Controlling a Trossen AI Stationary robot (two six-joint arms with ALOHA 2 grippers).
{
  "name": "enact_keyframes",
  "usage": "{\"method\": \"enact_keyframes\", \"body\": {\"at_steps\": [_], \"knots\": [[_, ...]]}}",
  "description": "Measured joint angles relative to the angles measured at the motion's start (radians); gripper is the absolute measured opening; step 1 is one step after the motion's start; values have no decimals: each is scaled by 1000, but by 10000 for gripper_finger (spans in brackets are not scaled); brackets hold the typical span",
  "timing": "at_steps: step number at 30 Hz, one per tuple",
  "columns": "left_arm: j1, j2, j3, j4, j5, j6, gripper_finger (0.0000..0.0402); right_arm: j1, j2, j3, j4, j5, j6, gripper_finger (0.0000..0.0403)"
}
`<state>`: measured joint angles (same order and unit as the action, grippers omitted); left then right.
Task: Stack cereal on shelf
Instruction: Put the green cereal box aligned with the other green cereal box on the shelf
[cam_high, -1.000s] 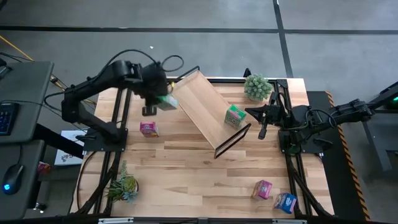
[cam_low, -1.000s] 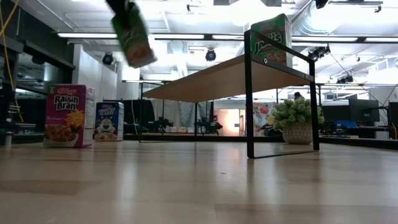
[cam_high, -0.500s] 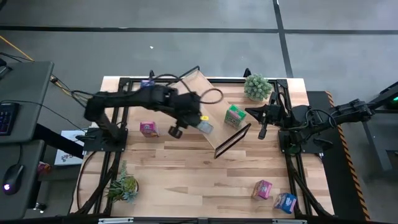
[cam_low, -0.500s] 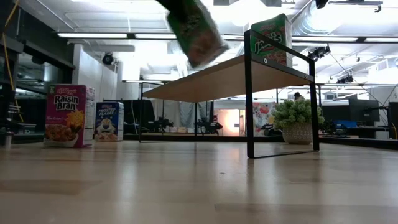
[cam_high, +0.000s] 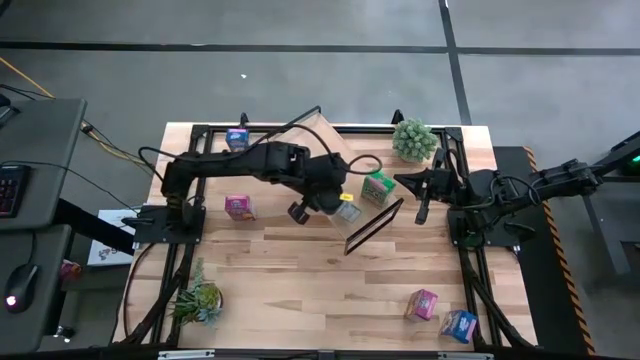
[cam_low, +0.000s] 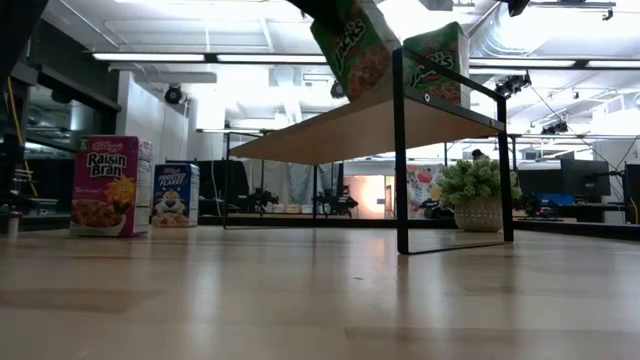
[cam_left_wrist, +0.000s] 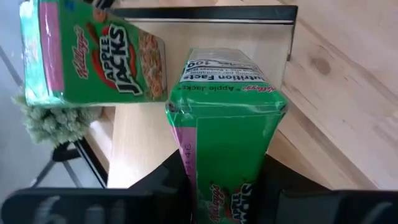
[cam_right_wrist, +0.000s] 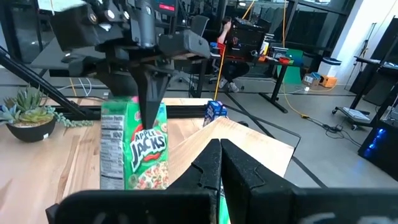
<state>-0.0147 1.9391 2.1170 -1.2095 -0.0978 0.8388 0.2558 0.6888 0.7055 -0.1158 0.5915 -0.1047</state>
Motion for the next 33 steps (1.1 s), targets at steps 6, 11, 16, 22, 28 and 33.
{"method": "enact_keyframes", "body": {"at_steps": [6, 11, 16, 22, 28, 33], "knots": [[8, 0, 0, 44, 12, 20, 116, 0, 0, 0, 0, -1, 19, 0], [7, 0, 0, 66, 13, 44, 146, 0, 0, 0, 0, -1, 19, 0], [24, 1, -11, 79, 27, 38, 175, 0, 0, 0, 0, -1, 19, 0], [43, 1, -11, 120, 68, 35, 195, 0, 0, 0, 0, -1, 18, 0], [48, 1, -11, 143, 68, 36, 200, 0, 0, 0, -1, -1, 18, 0], [47, 1, -11, 141, 74, 21, 200, 0, 0, 0, 0, -1, 12, 0]]}}
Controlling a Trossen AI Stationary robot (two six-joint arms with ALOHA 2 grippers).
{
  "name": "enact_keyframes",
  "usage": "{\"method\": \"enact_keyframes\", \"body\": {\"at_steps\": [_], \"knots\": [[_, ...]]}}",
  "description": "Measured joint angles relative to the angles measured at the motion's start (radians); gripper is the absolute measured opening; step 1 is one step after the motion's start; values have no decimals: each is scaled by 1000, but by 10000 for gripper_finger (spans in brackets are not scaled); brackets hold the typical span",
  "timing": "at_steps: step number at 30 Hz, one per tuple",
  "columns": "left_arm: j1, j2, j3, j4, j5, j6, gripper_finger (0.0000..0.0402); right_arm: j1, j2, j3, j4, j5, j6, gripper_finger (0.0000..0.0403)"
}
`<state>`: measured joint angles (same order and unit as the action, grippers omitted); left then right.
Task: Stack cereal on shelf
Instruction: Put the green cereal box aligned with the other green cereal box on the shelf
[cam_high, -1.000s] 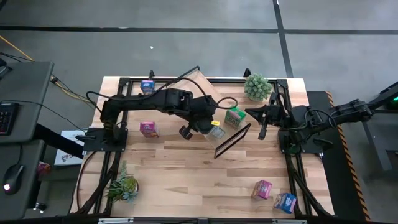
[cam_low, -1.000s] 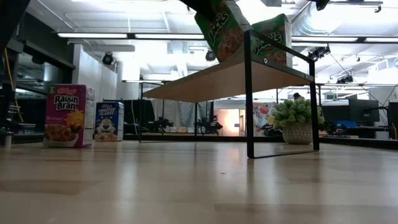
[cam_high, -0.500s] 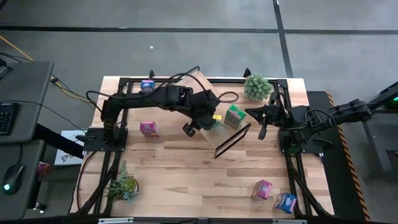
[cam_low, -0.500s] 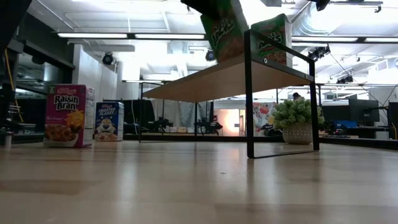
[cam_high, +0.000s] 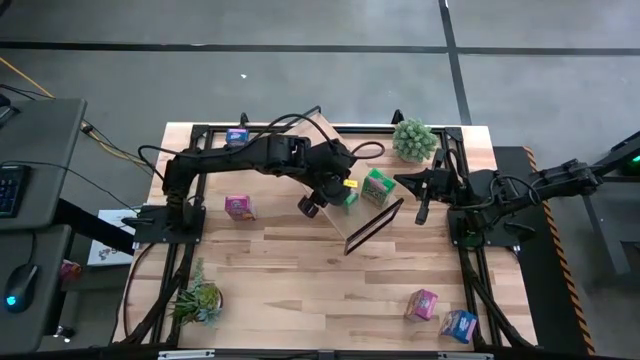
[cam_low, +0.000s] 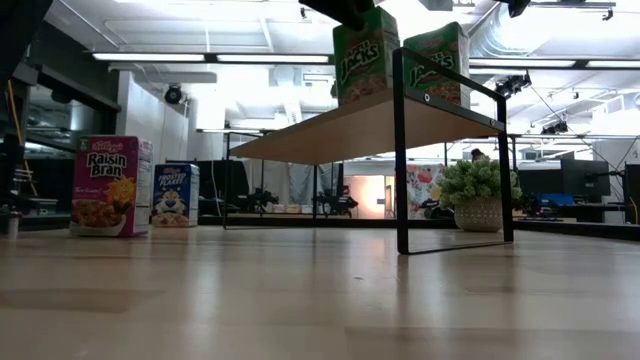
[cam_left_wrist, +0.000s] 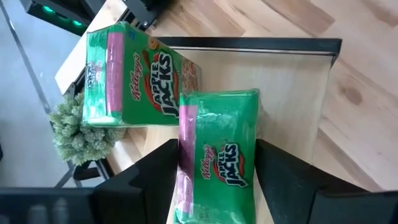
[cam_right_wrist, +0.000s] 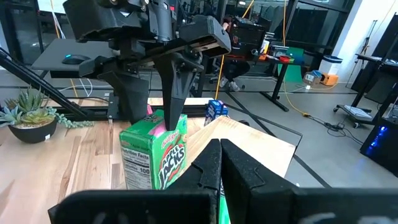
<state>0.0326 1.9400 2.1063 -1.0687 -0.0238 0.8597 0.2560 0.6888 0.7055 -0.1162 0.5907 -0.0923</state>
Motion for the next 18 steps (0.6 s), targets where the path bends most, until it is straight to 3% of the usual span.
{"method": "enact_keyframes", "body": {"at_steps": [4, 18], "knots": [[0, 0, 0, -1, 39, -20, 200, 0, 0, 0, 0, 0, -2, 0], [-2, -9, 11, 20, 16, -11, 200, 0, 0, 0, 0, 0, -2, 0]]}}
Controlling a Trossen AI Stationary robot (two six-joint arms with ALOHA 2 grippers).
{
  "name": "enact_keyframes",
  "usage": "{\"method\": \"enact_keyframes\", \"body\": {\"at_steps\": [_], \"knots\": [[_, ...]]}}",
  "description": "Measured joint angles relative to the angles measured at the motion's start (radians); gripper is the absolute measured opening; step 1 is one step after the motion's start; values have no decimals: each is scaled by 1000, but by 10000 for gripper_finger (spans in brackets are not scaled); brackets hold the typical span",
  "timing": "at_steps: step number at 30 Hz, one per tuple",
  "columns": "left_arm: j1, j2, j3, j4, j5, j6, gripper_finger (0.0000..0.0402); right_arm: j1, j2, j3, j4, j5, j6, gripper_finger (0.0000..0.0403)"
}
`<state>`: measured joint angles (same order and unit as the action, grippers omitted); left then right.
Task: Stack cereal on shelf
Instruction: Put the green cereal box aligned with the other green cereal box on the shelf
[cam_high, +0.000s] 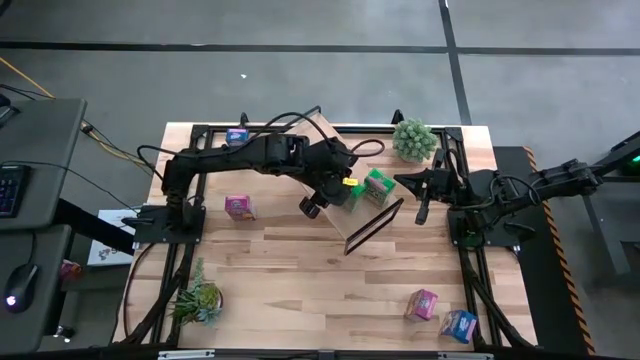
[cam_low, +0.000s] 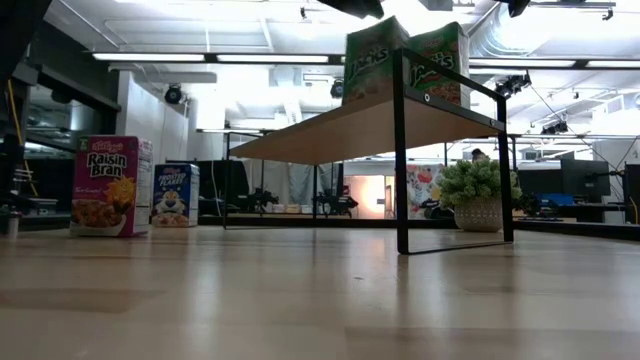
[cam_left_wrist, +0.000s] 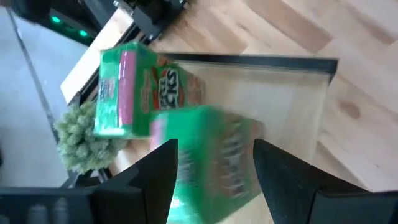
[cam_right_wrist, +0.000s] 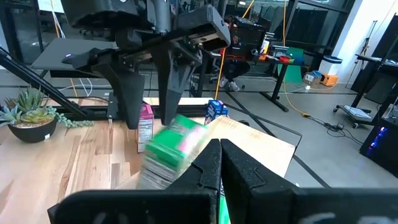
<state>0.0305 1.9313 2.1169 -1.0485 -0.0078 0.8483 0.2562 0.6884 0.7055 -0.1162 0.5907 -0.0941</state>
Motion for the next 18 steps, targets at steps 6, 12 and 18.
{"method": "enact_keyframes", "body": {"at_steps": [6, 12, 18], "knots": [[-7, -70, 0, -17, -114, -42, 199, 0, 0, 0, 0, 0, -1, 0], [80, -203, -74, -45, 0, -281, 131, 0, 0, 0, -16, 0, -4, 0], [167, -426, -536, 343, 32, -478, 11, 0, 0, 0, -24, 0, -4, 0]]}}
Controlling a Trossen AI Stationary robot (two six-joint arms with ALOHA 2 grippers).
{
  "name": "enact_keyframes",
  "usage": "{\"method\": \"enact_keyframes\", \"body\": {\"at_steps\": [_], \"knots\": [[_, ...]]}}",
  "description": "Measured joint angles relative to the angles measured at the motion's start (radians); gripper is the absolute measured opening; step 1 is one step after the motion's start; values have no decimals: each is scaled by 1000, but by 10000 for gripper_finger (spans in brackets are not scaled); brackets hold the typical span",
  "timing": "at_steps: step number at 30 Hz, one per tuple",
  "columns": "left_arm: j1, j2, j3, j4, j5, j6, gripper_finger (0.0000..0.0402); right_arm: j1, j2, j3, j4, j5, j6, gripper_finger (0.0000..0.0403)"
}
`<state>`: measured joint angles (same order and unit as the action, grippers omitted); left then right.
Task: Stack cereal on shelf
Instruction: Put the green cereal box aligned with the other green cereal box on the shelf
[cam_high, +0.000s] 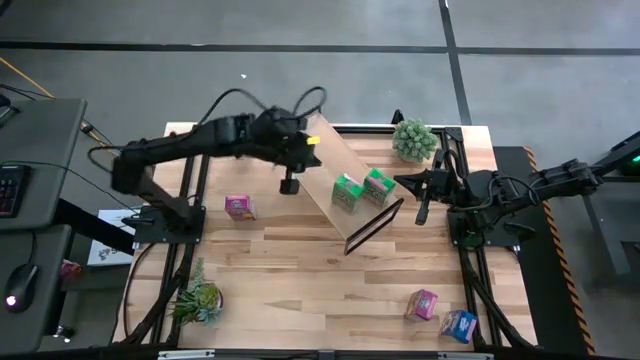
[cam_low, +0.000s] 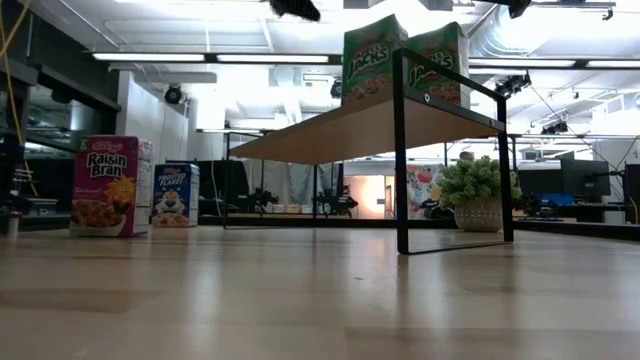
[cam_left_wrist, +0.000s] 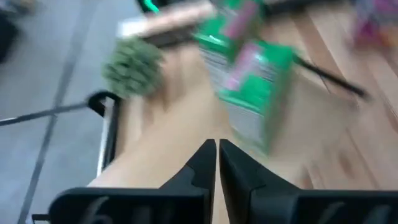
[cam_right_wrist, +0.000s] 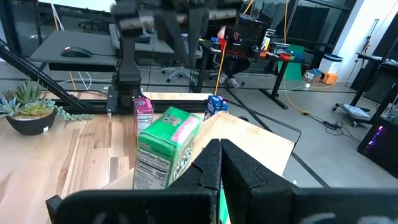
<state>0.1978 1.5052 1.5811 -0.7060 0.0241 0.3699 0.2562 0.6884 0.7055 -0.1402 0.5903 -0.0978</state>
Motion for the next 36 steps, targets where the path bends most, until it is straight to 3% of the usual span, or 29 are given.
{"method": "enact_keyframes", "body": {"at_steps": [5, 10, 16, 30, 36], "knots": [[13, -170, -473, 571, -103, -195, 4, 0, 0, 0, -6, 0, 0, 0], [-33, -179, -725, 913, -189, -397, 1, 0, 0, 0, -6, 0, 0, 0], [-133, -99, -757, 1003, -387, -446, 0, 0, 0, 0, -6, 0, 0, 0], [-222, 69, -755, 1203, -544, -525, 0, 0, 0, 0, -5, 1, 0, 0], [-227, 96, -745, 1250, -542, -535, 0, 0, 0, 0, -5, 1, 0, 0]]}}
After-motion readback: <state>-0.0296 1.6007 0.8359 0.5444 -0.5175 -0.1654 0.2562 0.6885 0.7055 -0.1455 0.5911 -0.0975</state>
